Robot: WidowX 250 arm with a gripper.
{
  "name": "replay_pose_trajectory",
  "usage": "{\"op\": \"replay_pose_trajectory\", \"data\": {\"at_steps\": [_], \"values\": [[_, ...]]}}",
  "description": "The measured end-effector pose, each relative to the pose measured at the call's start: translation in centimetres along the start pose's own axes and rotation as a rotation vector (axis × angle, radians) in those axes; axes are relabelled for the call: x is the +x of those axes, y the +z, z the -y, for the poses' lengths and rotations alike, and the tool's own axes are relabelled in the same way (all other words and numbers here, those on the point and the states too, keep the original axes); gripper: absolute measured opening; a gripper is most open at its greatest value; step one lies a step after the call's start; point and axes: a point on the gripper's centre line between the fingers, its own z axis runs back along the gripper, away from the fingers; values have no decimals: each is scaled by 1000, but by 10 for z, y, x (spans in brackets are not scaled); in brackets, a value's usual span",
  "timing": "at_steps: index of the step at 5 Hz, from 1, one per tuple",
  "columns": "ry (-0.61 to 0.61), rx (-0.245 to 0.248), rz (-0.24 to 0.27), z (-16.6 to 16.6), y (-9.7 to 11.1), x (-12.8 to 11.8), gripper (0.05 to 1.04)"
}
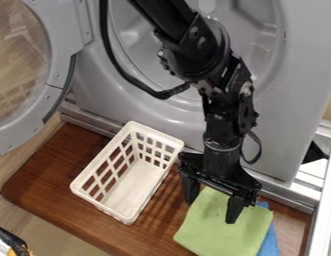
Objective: Put the green towel in the white basket
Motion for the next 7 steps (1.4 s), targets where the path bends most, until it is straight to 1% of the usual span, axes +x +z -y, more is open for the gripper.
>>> {"op": "replay_pose_trajectory", "data": {"at_steps": [1, 2, 3, 4, 5, 6, 7], "values": [[2, 6, -27, -1, -8, -3, 999], [-41, 26, -46, 3, -28, -4, 999], [-58, 24, -38, 7, -35, -4, 999], [-82, 44, -24, 12, -42, -4, 946], [-11, 73, -1, 11, -48, -5, 655], [37, 86, 8, 8, -53, -5, 344], [34, 96, -5, 9, -54, -7, 141]]}}
